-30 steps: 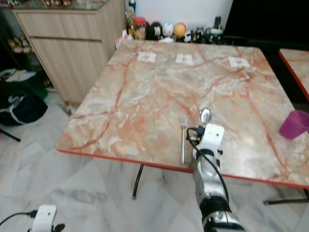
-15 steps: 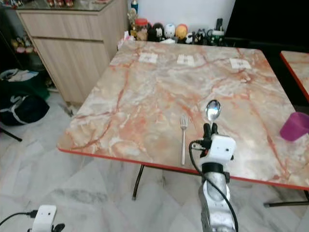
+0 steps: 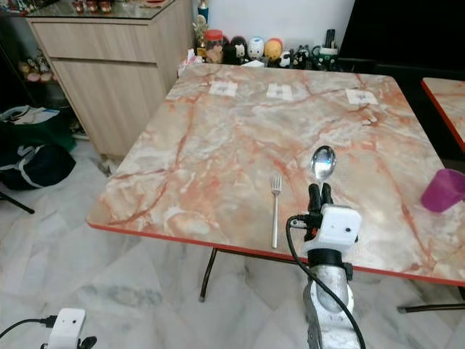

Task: Setting the table

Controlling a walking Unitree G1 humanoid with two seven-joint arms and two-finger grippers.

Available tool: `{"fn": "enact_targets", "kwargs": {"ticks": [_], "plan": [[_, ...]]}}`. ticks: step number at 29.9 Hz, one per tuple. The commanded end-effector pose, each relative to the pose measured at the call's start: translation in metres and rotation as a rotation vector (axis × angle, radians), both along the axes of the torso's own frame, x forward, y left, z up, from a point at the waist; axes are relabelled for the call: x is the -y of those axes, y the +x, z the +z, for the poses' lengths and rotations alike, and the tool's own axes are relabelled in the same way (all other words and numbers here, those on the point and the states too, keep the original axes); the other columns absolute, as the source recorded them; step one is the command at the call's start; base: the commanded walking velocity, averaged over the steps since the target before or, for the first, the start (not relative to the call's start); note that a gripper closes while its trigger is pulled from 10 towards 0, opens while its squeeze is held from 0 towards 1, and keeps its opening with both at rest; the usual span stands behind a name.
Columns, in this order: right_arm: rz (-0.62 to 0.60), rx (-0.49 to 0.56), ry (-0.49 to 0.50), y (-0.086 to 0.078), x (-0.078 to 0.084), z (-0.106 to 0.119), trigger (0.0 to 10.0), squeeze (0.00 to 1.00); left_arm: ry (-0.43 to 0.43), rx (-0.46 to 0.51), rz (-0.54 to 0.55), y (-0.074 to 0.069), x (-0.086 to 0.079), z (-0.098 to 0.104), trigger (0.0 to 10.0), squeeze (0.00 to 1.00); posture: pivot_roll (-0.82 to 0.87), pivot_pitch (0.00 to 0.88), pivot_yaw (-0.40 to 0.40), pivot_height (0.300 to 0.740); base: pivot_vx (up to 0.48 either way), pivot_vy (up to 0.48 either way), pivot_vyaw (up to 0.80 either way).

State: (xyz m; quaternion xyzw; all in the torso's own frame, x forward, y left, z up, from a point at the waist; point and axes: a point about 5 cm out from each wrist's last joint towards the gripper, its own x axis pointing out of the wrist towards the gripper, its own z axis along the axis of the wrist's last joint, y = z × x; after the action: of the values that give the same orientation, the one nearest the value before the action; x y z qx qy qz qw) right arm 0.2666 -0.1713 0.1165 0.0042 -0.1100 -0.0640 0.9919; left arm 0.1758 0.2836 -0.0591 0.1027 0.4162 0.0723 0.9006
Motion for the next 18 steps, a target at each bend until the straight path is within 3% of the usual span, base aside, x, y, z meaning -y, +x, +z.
{"fn": "enact_targets", "kwargs": {"ticks": [1, 12, 18], "plan": [[-0.024, 0.017, -0.003, -0.001, 0.005, 0.006, 10.0, 0.0, 0.004, -0.027, -0.01, -0.004, 0.003, -0.004, 10.0, 0.0, 0.07, 0.0, -0.003, 0.74, 0.0, -0.48, 0.0], [0.001, 0.037, 0.012, -0.005, -0.008, 0.01, 10.0, 0.0, -0.001, -0.026, 0.002, -0.006, 0.004, -0.005, 10.0, 0.0, 0.08, 0.0, -0.023, 0.74, 0.0, -0.48, 0.0], [-0.027, 0.044, 0.036, -0.002, -0.007, 0.014, 10.0, 0.0, -0.003, -0.02, 0.006, -0.004, 0.005, -0.004, 10.0, 0.0, 0.07, 0.0, -0.024, 0.74, 0.0, -0.48, 0.0]]}}
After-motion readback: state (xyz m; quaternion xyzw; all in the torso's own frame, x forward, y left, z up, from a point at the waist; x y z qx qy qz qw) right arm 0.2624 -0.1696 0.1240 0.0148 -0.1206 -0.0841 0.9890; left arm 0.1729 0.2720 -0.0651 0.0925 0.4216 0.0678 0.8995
